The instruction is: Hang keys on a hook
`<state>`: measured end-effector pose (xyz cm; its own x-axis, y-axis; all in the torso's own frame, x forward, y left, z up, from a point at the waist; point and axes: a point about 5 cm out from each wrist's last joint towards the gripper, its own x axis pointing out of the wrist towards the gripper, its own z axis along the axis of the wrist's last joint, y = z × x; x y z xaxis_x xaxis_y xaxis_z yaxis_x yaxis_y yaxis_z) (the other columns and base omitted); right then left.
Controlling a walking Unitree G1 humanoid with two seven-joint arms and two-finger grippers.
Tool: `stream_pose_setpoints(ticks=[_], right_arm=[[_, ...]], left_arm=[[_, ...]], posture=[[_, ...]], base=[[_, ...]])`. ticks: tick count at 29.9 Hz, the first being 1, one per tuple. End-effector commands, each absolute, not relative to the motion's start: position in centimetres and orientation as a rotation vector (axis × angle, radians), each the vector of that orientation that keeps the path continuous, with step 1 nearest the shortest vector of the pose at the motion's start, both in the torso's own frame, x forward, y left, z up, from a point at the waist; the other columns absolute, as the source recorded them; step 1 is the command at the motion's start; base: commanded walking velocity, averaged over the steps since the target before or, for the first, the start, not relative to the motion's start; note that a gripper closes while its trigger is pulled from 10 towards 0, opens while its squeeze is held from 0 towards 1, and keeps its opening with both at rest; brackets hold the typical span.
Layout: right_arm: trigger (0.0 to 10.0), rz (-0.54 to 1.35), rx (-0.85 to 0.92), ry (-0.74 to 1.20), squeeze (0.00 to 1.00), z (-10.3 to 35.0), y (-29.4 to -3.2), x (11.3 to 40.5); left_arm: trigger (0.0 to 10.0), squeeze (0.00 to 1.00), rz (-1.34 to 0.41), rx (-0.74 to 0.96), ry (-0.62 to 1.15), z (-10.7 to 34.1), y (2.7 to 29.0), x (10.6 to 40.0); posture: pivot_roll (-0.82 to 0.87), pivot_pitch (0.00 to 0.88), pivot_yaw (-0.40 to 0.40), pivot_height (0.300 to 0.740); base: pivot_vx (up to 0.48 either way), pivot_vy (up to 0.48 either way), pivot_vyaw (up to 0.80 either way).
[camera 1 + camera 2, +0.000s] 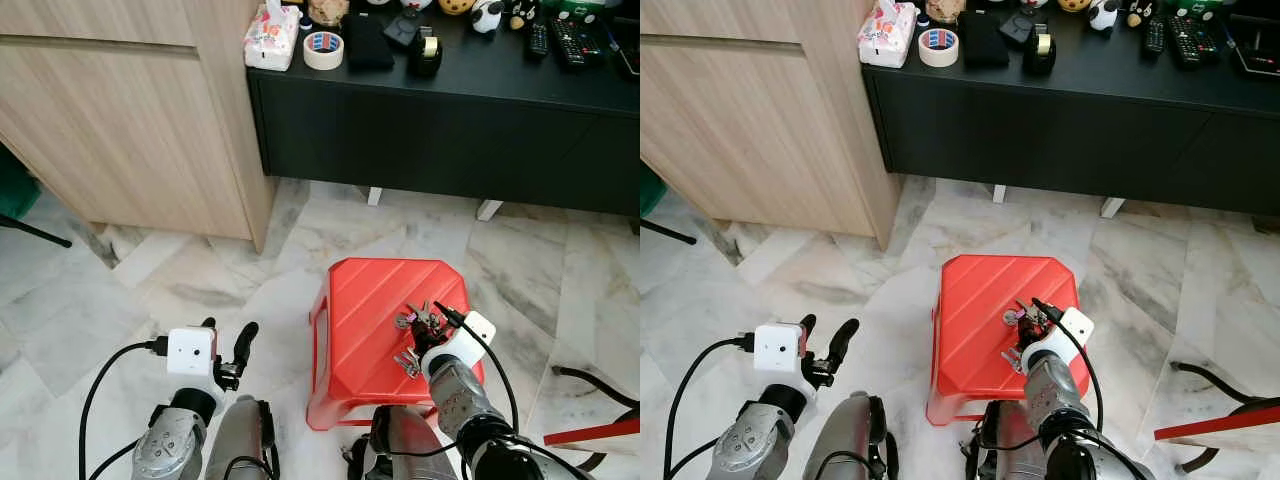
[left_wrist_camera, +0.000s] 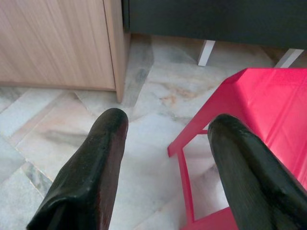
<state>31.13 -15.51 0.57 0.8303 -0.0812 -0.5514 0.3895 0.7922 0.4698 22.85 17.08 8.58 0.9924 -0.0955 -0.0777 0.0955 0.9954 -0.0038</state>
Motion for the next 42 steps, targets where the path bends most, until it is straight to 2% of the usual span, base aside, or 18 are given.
stream_pose_setpoints(ticks=[1,32,42], right_arm=[[0.0,-0.301,0.619,0.555,0.00,0.0,-15.9,30.6],[0.0,-0.321,0.615,0.576,0.00,-0.6,-16.1,30.0],[0.0,-0.225,0.479,0.445,0.00,0.4,-14.8,30.3]], left_arm=[[10.0,0.00,-0.095,0.010,0.109,8.1,17.0,22.3],[10.0,0.00,-0.129,0.053,0.117,7.9,16.7,22.2],[10.0,0.00,-0.116,0.055,0.118,7.4,16.7,23.3]], posture=[[0.12,0.306,-0.069,0.646],[0.13,0.302,-0.068,0.646],[0.10,0.253,-0.075,0.646]], base=[[0.000,0.000,0.00],[0.000,0.000,0.00],[0.000,0.000,0.00]])
